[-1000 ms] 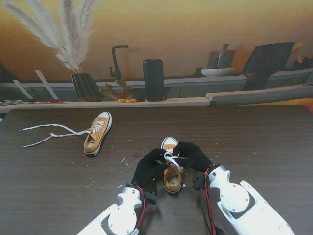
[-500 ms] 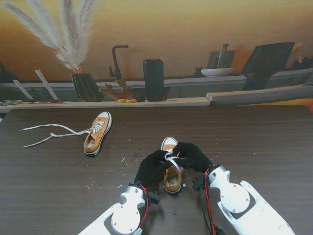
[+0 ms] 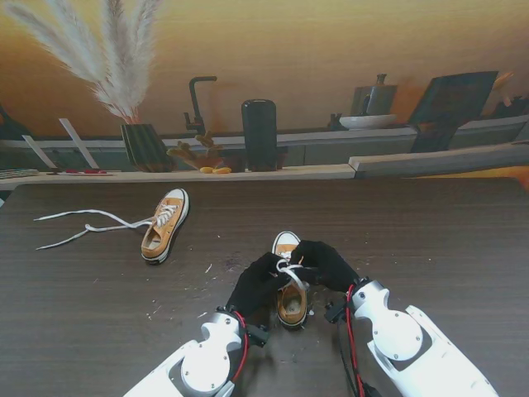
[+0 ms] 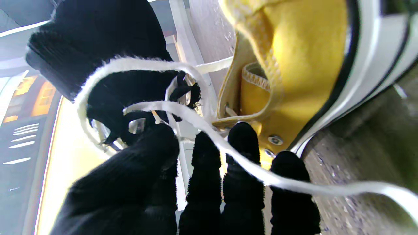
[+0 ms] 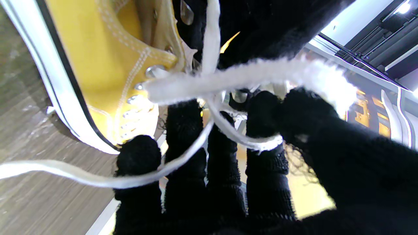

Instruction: Tie the shoelaces into a bow on the shoes

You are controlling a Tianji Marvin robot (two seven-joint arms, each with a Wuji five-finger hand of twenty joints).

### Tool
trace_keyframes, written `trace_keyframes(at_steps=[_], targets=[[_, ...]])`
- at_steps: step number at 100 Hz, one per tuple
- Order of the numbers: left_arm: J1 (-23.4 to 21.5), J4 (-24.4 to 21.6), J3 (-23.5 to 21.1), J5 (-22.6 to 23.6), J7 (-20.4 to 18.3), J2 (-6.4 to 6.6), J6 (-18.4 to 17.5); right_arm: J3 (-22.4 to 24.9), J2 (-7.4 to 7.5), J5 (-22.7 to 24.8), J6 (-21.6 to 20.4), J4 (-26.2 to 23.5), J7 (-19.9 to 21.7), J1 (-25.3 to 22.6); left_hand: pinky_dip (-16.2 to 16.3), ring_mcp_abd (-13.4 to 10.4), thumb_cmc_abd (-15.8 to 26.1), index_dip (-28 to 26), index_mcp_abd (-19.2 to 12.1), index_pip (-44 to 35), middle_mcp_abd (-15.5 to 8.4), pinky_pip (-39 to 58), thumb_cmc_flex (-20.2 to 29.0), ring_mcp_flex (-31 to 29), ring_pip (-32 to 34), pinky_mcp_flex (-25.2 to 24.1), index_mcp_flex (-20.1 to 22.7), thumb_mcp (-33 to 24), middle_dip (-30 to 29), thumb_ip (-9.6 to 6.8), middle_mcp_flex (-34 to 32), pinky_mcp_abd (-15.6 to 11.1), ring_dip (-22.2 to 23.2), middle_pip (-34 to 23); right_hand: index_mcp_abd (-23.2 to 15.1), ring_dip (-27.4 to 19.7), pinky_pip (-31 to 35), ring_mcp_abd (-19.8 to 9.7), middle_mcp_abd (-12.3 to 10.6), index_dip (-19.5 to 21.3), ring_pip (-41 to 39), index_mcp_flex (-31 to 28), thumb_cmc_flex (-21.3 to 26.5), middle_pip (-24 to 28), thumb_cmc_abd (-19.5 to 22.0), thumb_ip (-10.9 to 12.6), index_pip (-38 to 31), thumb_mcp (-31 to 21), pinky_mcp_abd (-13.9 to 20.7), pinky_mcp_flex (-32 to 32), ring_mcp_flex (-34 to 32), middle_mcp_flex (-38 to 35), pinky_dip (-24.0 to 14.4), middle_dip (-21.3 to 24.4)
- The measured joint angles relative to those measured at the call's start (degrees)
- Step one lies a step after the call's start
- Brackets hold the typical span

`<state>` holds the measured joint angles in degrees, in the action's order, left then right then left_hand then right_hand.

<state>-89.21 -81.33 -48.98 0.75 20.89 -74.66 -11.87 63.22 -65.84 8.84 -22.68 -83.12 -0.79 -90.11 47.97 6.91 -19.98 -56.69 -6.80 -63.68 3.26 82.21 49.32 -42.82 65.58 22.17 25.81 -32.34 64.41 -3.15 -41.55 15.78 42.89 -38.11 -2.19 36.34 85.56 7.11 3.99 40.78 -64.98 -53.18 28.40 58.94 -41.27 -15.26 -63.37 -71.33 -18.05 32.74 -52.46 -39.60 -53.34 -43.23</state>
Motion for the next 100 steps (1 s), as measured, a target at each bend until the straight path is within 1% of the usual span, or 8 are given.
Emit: trace_keyframes(at_steps=[16,26,29,41,48,57,89,100], targets=[[-0.02,-0.08,-0.13,0.37,-0.19,0.59,-0.12,0.27,-0.03,0.15,0.21,-0.01,-0.14,-0.17,0.17,-0.62,0.57,-4.44,0.03,-2.17,0.03,0.00,-4.84,0.00,0.00,-0.03,-1.46,-4.33,0.03,-5.76,0.66,-0.01,0.00,-2.03,0.00,0.00,0.00,0.00,0.00,0.00,0.01,0.00,0.00,-0.03,0.36,0.00,0.00,0.00,0.00,0.00,0.00,0.00,0.00,0.00],[-0.05,-0.01,-0.44,0.13,-0.30,0.61,-0.18,0.66,-0.06,0.26,0.46,-0.02,-0.34,-0.40,0.17,-0.66,0.60,-5.80,0.07,-2.70,0.12,0.00,-7.22,0.00,0.00,-0.05,-1.48,-6.16,0.03,-8.70,0.52,-0.01,0.00,-2.87,0.00,0.00,-0.01,0.01,0.00,0.00,0.01,0.00,0.00,-0.03,0.37,0.00,0.00,0.00,0.00,0.00,0.00,0.00,0.00,0.00],[-0.06,0.03,-0.52,-0.02,-0.36,0.61,-0.18,0.76,-0.06,0.36,0.55,-0.02,-0.48,-0.48,0.17,-0.67,0.60,-5.94,0.07,-2.77,0.14,0.00,-7.62,0.00,0.00,-0.05,-1.48,-6.58,0.03,-8.84,0.52,-0.01,0.00,-2.93,0.00,0.00,-0.01,0.01,0.00,0.00,0.02,0.00,0.00,-0.03,0.37,0.00,0.00,0.00,0.00,0.00,0.00,0.00,0.00,0.00],[-0.12,0.10,-0.99,-0.64,-0.81,0.64,-0.22,1.04,-0.07,0.56,0.78,-0.01,-0.85,-0.70,0.17,-0.67,0.63,-6.64,0.07,-2.86,0.12,0.00,-8.23,0.00,0.00,-0.05,-1.48,-6.62,0.03,-11.08,0.50,-0.01,0.00,-3.51,0.00,0.00,-0.03,0.01,0.00,0.00,0.02,0.00,0.00,-0.04,0.37,0.00,0.00,0.00,0.00,0.00,0.00,0.00,0.00,0.00],[-0.22,0.10,-1.32,-0.90,-1.08,0.68,-0.27,1.06,-0.07,0.63,0.86,0.07,-1.08,-0.74,0.17,-0.67,0.64,-6.64,0.07,-2.87,0.10,0.00,-8.23,0.00,0.00,-0.06,-1.48,-6.62,0.04,-11.22,0.49,-0.01,0.01,-3.55,0.00,0.00,-0.03,0.01,0.00,0.00,0.02,0.00,0.00,-0.04,0.37,0.00,0.00,0.00,0.00,0.00,0.00,0.00,0.00,0.00],[-0.42,0.09,-1.80,-1.25,-1.40,0.77,-0.38,1.08,-0.13,0.66,1.09,0.13,-1.48,-0.79,0.17,-0.68,0.65,-6.69,0.07,-3.05,0.08,0.00,-9.44,0.00,0.00,0.12,-1.43,-7.41,0.47,-12.76,0.49,-0.01,0.01,-3.68,0.01,0.00,-0.08,0.01,0.00,0.00,0.02,0.00,0.00,-0.04,0.37,0.00,0.00,0.00,0.00,0.00,0.00,0.00,0.00,0.00],[-1.23,0.04,-3.40,-1.27,-1.43,1.05,-0.32,1.91,-0.74,1.89,2.98,0.54,-4.03,-1.33,0.18,-0.80,0.66,-6.72,0.07,-3.05,0.07,0.00,-9.42,0.00,0.00,0.52,-1.43,-7.42,0.51,-12.78,0.39,-0.01,0.01,-4.18,0.59,0.00,-0.57,0.06,0.00,0.00,0.04,0.02,0.61,-0.04,0.40,0.00,0.03,0.01,0.00,0.00,0.00,0.00,0.00,0.01],[-1.49,-0.04,-3.70,-1.28,-1.55,1.24,-0.41,2.69,-1.08,3.15,3.70,0.50,-6.19,-1.87,0.18,-0.80,0.66,-7.26,0.07,-3.05,0.07,0.00,-9.42,0.00,0.00,0.52,-1.43,-7.42,0.51,-12.78,0.40,-0.01,0.01,-4.18,0.59,0.00,-0.57,0.06,0.00,0.00,0.05,0.02,0.61,-0.04,0.40,0.00,0.03,0.01,0.00,0.00,0.00,0.00,0.00,0.02]])
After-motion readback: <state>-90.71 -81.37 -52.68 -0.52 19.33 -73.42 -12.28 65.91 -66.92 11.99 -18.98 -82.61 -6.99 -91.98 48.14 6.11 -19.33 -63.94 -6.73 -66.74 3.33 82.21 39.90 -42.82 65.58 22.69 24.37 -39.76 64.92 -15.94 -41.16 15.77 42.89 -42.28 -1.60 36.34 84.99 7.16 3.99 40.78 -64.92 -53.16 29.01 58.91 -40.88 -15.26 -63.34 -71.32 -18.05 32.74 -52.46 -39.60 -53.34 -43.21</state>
